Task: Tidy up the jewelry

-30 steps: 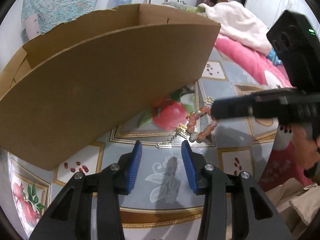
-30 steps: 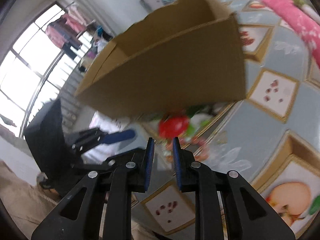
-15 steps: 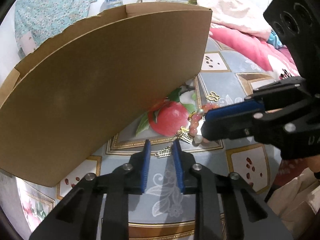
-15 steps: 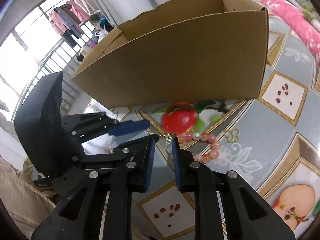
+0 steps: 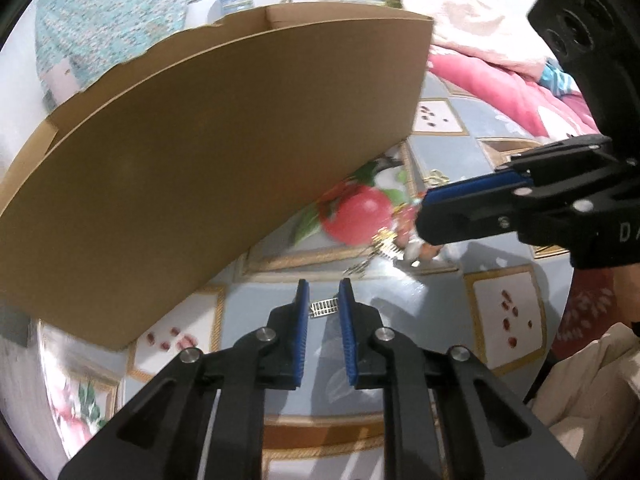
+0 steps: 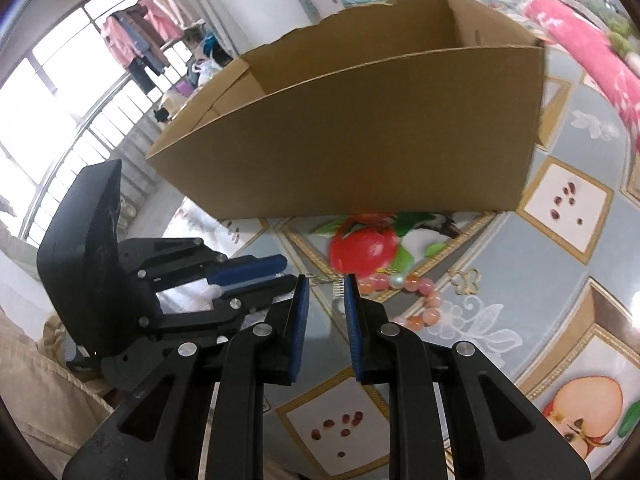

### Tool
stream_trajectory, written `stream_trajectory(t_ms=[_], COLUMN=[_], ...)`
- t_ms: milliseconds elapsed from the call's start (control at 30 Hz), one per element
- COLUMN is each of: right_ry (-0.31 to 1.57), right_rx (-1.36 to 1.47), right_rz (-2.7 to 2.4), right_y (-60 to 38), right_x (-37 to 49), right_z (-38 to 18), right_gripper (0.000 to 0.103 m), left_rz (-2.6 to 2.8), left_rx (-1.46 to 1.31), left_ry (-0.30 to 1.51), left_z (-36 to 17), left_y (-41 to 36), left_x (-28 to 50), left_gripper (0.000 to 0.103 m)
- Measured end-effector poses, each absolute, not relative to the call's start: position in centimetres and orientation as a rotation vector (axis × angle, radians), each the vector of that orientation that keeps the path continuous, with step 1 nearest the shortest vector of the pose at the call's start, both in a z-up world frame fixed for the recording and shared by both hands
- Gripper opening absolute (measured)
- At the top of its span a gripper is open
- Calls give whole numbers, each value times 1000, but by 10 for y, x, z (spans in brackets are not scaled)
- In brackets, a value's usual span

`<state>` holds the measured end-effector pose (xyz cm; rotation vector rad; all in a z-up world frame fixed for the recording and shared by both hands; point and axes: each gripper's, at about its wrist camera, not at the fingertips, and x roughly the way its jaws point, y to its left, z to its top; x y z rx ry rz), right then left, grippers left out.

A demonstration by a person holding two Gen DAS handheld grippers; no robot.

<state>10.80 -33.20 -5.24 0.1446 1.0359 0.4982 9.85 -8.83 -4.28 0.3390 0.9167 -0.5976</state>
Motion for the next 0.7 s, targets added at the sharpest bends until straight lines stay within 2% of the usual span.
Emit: stream_trajectory(t_ms=[400, 700], right_ry=[1041, 1058], right_rx=[-212, -271], right_rz=[434, 415], right_y=[-285, -278], right_x=[121, 134], right_z=[-66, -72], right_gripper=[19, 18], left_rz=[-562, -568], left_rx=[298, 286], left_ry=[914, 909], left_z=[-42, -42], left_y=[-65, -62], left_x=[97, 96], left_gripper=[14, 14])
